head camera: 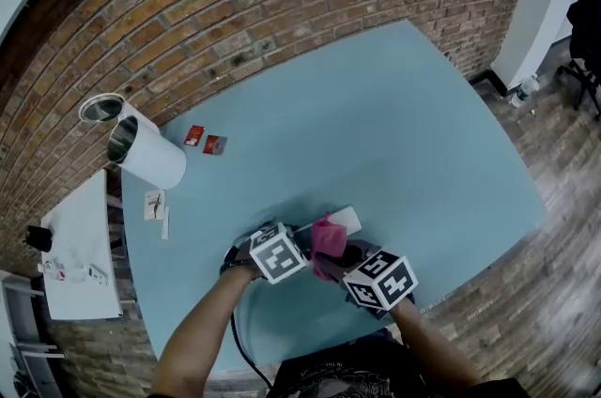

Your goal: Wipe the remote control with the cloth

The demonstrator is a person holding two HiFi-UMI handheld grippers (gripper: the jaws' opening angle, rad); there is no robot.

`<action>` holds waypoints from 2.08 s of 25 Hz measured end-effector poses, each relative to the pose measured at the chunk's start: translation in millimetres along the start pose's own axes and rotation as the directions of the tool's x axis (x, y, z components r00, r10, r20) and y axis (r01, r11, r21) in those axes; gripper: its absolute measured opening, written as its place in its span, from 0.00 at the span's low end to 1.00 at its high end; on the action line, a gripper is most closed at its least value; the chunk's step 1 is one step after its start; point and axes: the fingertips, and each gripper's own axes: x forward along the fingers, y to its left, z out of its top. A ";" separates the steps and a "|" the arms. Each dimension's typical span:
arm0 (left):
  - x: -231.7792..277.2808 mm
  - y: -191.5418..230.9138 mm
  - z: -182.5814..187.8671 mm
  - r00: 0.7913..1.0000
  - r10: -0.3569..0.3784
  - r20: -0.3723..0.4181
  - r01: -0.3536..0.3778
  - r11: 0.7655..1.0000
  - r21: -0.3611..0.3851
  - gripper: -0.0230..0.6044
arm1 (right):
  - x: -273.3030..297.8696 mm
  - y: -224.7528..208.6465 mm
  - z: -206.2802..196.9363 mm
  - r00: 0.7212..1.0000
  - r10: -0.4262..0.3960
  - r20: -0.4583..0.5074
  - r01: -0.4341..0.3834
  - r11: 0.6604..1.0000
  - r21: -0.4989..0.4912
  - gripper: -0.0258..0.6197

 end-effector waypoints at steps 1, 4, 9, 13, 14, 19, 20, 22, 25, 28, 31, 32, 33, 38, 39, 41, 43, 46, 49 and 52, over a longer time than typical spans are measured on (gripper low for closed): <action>-0.1 -0.1 0.3 1.000 0.001 0.002 -0.001 1.000 0.001 0.48 | -2.2 -3.0 11.1 1.000 -0.003 0.012 0.003 1.000 -0.015 0.14; 0.3 -0.9 -0.1 1.000 0.002 0.003 -0.003 1.000 0.007 0.48 | -4.0 -13.5 43.6 0.999 -0.014 0.047 0.017 0.998 -0.057 0.14; 1.1 -1.5 1.4 1.000 0.003 0.009 -0.003 0.999 0.034 0.48 | 12.2 -32.8 76.5 0.997 -0.053 0.047 0.059 0.988 -0.140 0.14; 2.0 -3.1 3.3 1.000 -0.005 -0.004 0.005 0.998 0.068 0.47 | 31.9 -42.9 85.2 0.998 -0.061 0.026 0.065 0.983 -0.172 0.14; 2.0 -3.6 3.9 1.000 -0.009 -0.009 0.010 0.997 0.079 0.47 | 36.4 -44.9 87.0 0.998 -0.062 0.022 0.065 0.982 -0.175 0.14; 2.2 -5.0 6.5 0.999 -0.031 -0.028 0.034 0.992 0.122 0.48 | 60.7 -55.7 88.2 0.998 -0.064 -0.025 0.057 0.973 -0.225 0.14; 2.1 -4.9 6.9 0.999 -0.035 -0.029 0.038 0.991 0.126 0.48 | 65.0 -57.0 86.2 0.997 -0.059 -0.041 0.048 0.970 -0.237 0.14; 2.2 -4.6 7.4 0.999 -0.042 -0.030 0.046 0.990 0.131 0.48 | 71.8 -58.3 80.9 0.996 -0.044 -0.076 0.023 0.967 -0.255 0.14; 3.0 -4.0 7.3 0.998 -0.058 -0.038 0.063 0.989 0.135 0.49 | 77.5 -59.4 74.5 0.993 -0.022 -0.112 -0.010 0.962 -0.273 0.14; 3.8 -3.6 6.8 0.996 -0.074 -0.049 0.080 0.987 0.137 0.49 | 78.6 -60.5 71.6 0.992 0.002 -0.124 -0.037 0.959 -0.282 0.14; 3.8 -3.6 6.8 0.995 -0.081 -0.054 0.087 0.987 0.138 0.49 | 75.3 -64.7 71.3 0.992 0.002 -0.126 -0.039 0.956 -0.290 0.14; 3.8 -3.6 6.8 0.995 -0.081 -0.054 0.087 0.987 0.137 0.49 | 73.8 -66.3 71.1 0.992 0.003 -0.126 -0.039 0.956 -0.289 0.14; 3.8 -3.5 6.9 0.995 -0.080 -0.055 0.087 0.987 0.136 0.49 | 72.1 -67.9 70.6 0.992 0.005 -0.126 -0.041 0.957 -0.287 0.14; 4.1 -3.5 6.6 0.995 -0.079 -0.057 0.086 0.988 0.129 0.49 | 61.0 -79.2 70.1 0.994 0.006 -0.110 -0.035 0.965 -0.262 0.14; 4.1 -3.4 6.3 0.995 -0.079 -0.058 0.086 0.988 0.128 0.49 | 58.4 -81.9 69.9 0.994 0.003 -0.106 -0.030 0.966 -0.257 0.14; 4.5 -3.4 5.7 0.995 -0.080 -0.061 0.087 0.988 0.128 0.49 | 53.2 -87.5 68.9 0.995 -0.003 -0.099 -0.021 0.969 -0.246 0.14; 5.1 -3.2 5.3 0.995 -0.079 -0.065 0.087 0.988 0.129 0.49 | 47.6 -93.4 68.1 0.996 -0.011 -0.092 -0.011 0.971 -0.239 0.14; 5.1 -2.9 5.5 0.995 -0.078 -0.069 0.087 0.988 0.128 0.49 | 38.5 -102.4 68.4 0.996 -0.025 -0.081 0.006 0.974 -0.225 0.14; 4.2 -3.2 5.4 0.994 -0.079 -0.074 0.087 0.988 0.124 0.49 | 28.5 -110.7 68.7 0.997 -0.037 -0.065 0.023 0.979 -0.202 0.14; 4.3 -2.6 4.0 0.993 -0.078 -0.086 0.089 0.988 0.125 0.49 | 21.1 -117.4 67.3 0.998 -0.048 -0.051 0.037 0.982 -0.184 0.14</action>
